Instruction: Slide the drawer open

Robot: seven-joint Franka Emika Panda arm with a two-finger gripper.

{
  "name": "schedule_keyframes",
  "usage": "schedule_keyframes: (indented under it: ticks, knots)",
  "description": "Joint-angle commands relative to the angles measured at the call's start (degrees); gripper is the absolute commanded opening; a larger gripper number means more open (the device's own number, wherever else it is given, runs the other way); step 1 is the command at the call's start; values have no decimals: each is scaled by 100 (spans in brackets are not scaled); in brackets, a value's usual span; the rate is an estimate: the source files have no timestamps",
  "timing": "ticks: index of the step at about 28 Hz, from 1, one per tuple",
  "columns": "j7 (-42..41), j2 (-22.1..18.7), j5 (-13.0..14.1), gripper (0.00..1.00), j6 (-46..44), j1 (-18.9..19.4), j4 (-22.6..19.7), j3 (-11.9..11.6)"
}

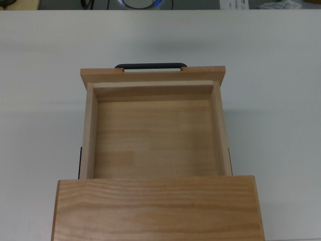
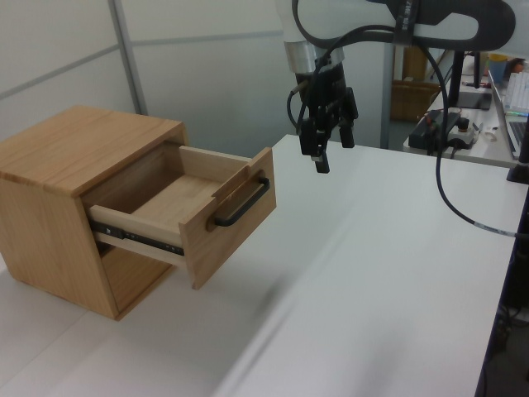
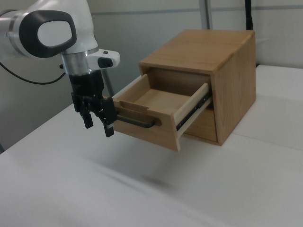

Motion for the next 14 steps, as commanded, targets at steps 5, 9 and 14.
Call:
schedule_keyframes:
  ticks: [5,9,14]
  knots:
    - [-103,2,-91,100,85,86,47,-40]
    - [-112,2,-65,100,85,86,47,-40]
    - [-112,-7,-56,100,85,86,47,-40]
